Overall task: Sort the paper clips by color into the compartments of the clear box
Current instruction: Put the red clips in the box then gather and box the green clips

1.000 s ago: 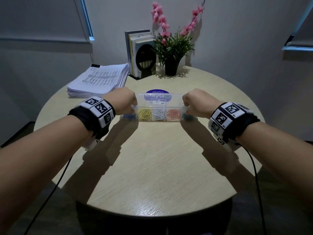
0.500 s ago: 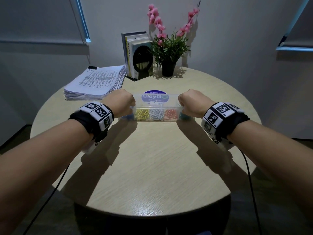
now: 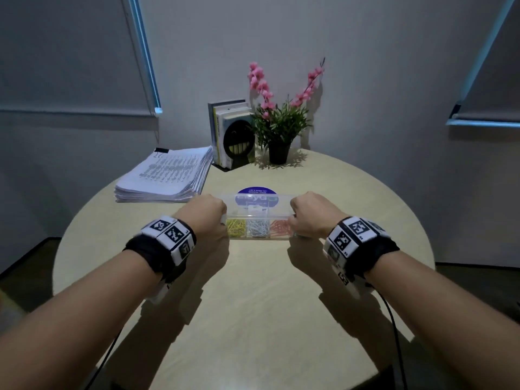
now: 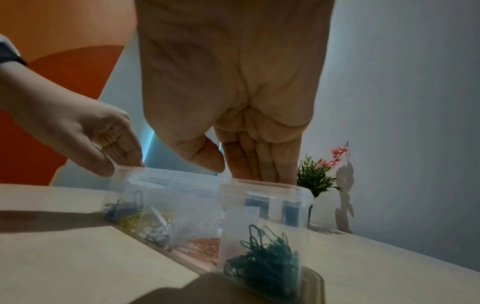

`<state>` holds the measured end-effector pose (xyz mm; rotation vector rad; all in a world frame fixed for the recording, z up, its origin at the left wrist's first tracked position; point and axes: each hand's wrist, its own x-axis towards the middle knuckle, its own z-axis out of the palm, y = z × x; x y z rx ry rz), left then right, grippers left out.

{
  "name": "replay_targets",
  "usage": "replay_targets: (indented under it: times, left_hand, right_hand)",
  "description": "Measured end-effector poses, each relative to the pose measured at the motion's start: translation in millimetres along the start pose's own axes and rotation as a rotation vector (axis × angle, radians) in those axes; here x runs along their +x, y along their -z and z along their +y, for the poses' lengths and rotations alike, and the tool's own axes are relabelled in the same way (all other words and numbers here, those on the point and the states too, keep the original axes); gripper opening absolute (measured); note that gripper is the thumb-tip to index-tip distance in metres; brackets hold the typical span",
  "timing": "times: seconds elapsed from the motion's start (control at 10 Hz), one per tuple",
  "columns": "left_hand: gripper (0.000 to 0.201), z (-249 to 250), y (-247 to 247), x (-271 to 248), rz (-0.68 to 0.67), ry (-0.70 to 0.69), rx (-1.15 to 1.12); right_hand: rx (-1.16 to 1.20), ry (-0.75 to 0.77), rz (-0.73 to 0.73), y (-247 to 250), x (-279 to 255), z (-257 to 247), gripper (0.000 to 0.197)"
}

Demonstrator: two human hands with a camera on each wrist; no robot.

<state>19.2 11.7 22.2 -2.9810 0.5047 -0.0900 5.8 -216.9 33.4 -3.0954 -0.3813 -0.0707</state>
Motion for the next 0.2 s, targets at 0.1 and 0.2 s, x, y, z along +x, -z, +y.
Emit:
replay_targets:
  times: [0.1,0.2]
  left_hand:
    - [0.028,0.2,3.8,3.5,0.014,0.007,0.015]
    - [0.024,-4.4,0.1,1.3,-0.017,0.055,-0.071]
  right_hand:
    - [0.006,0.003,0.005,3.6,6.9,3.1,0.012]
    - [0.113,-0.002,-0.013,-3.5,10.0,15.6,0.015]
